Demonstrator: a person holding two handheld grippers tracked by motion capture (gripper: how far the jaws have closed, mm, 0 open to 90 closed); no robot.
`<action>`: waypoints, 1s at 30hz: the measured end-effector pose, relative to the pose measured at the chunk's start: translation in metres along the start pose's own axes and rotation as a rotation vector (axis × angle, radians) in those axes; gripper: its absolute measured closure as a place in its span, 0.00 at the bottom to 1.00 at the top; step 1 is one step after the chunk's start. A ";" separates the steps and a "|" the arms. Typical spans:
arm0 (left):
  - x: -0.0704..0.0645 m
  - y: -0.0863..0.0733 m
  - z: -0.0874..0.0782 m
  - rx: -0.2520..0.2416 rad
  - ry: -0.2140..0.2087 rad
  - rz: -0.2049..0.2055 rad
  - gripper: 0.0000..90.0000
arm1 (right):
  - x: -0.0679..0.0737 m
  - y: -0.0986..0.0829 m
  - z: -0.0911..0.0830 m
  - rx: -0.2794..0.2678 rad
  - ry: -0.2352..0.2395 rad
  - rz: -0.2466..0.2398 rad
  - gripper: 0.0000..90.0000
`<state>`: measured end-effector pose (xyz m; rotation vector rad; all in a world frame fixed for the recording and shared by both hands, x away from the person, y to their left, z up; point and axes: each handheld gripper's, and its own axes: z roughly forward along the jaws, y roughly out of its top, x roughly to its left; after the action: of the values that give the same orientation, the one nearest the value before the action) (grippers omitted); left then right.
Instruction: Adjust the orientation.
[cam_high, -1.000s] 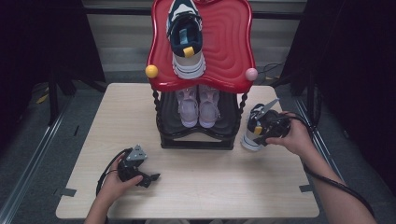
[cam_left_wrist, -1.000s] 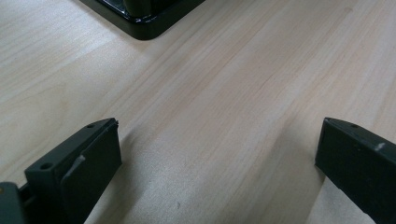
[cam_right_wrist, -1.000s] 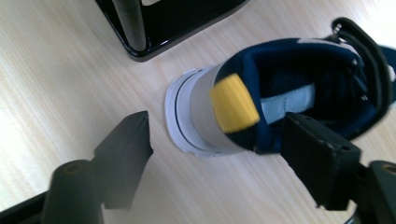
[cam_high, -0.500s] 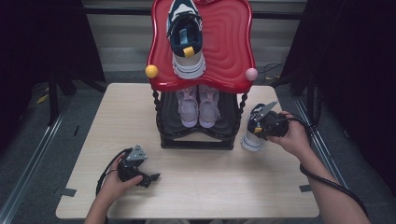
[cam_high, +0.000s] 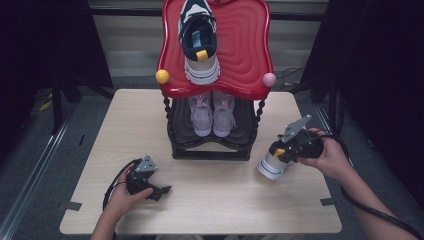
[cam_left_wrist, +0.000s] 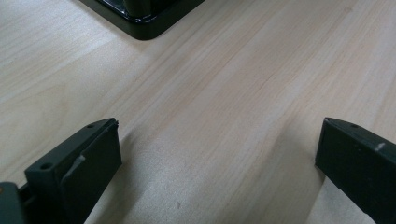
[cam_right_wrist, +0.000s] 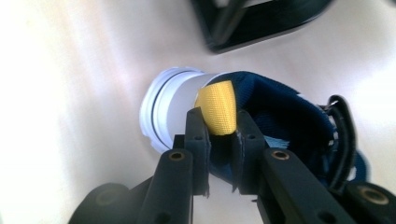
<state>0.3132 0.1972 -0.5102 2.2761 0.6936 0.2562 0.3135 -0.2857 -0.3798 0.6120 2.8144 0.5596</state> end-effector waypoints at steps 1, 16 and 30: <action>0.000 0.000 0.000 0.000 0.000 0.000 0.00 | 0.006 -0.002 0.001 0.014 0.003 -0.017 0.87; 0.000 0.000 0.000 0.000 0.000 0.000 0.00 | 0.017 -0.011 0.010 0.009 0.093 0.154 0.74; 0.000 0.000 0.000 0.000 0.000 -0.001 0.00 | 0.017 0.005 0.027 0.072 0.106 0.260 0.61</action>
<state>0.3132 0.1972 -0.5102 2.2758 0.6940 0.2556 0.3079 -0.2655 -0.4047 1.0000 2.8830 0.5522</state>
